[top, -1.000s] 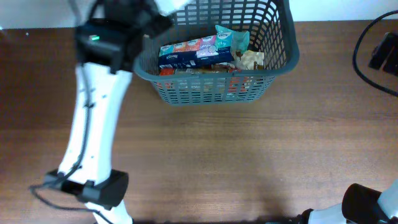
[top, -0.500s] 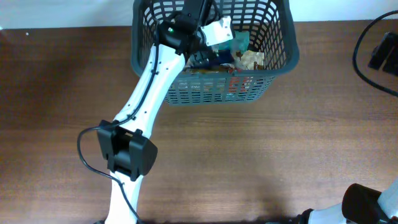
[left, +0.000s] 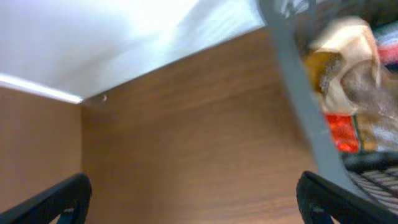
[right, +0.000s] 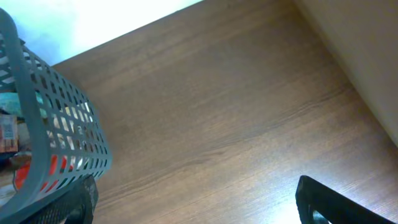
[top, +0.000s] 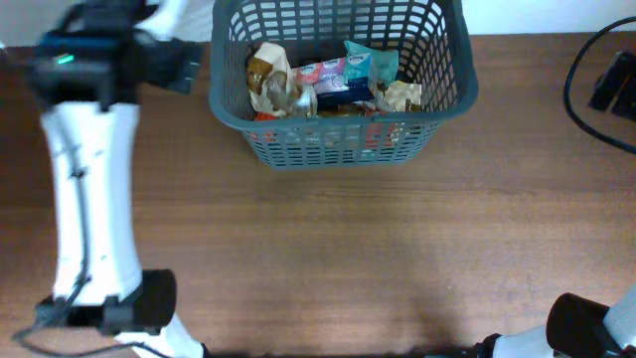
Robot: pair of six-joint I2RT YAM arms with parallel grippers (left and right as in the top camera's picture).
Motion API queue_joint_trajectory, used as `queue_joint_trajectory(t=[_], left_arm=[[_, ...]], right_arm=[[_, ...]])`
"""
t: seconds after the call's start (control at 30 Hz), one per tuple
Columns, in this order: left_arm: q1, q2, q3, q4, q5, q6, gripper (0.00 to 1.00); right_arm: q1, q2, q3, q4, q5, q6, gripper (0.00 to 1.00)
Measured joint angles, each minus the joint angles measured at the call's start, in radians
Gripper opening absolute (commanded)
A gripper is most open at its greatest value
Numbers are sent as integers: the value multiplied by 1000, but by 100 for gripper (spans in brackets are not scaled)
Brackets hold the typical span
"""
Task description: Pack container
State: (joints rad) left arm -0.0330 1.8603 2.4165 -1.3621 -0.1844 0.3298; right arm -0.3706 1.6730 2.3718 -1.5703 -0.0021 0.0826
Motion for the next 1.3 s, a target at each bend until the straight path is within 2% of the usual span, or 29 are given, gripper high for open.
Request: queue_joint_trajectory(t=[0.1,0.23,0.9,1.03,1.13,1.23,1.3], left_arm=[[105,-44,10,-61,108,-58,99],[171,-35,9,-81,166,-108,99],[177,-33,7,-82,208,-142,99],[177,-33,7,-82,208,-144,99],[177,-33,7,-83,211,-145,99],[177,-33,7,-85,212,-144,99],[177,-33,7,-85,211,-145,99]], right_arm=[[0,0,0,0,0,0,99],[0,0,0,0,0,0,99],[0,0,0,0,0,0,99],[40,-7,-16,5,2,0,99],[150,-81,-150,89,11,-3,99],[256,-223,-379,334,19,-4,99],[326,-403,-639,565,19,-3,99]])
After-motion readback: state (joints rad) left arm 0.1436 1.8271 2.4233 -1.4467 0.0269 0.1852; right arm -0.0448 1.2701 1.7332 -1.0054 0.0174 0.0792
